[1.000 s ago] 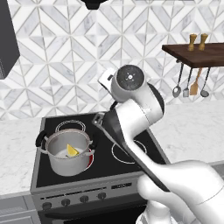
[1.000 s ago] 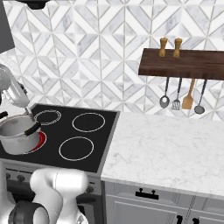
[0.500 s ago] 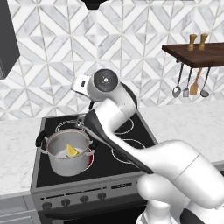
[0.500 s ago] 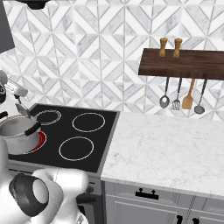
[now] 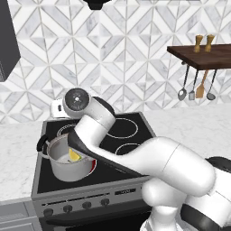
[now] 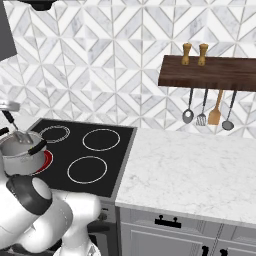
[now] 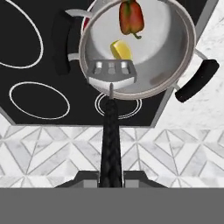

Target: Put the lemon wedge and bell pepper in the pot. Retrieve the spatula and lightly stir the vegetables in the pot.

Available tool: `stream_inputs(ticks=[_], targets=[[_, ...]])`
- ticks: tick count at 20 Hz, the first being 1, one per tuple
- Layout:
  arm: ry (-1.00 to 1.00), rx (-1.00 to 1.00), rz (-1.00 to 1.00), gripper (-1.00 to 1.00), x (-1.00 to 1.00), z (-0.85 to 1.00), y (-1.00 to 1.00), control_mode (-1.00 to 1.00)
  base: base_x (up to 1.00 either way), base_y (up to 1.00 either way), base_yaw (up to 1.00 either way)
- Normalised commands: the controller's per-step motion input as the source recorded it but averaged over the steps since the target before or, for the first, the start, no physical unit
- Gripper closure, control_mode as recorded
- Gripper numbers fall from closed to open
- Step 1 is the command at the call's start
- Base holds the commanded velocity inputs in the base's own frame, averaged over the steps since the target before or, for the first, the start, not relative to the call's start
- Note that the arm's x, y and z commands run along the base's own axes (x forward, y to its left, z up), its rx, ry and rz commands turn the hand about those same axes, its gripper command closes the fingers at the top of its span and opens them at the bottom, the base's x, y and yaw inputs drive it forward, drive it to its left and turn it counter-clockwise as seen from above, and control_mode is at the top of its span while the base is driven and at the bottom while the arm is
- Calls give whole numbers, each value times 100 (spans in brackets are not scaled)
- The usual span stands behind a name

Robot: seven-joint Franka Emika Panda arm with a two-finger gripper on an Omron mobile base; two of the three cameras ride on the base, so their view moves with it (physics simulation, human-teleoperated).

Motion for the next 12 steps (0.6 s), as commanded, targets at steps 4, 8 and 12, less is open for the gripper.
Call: stream_inputs(ticks=[4,8,12], targets=[[0,-16,21,100,5,-41,48,-100,0,0,0],[-7,-5,24,100,13,-24,41,-100,0,0,0],[-3,-4,21,100,28,-40,20,-100,0,0,0]])
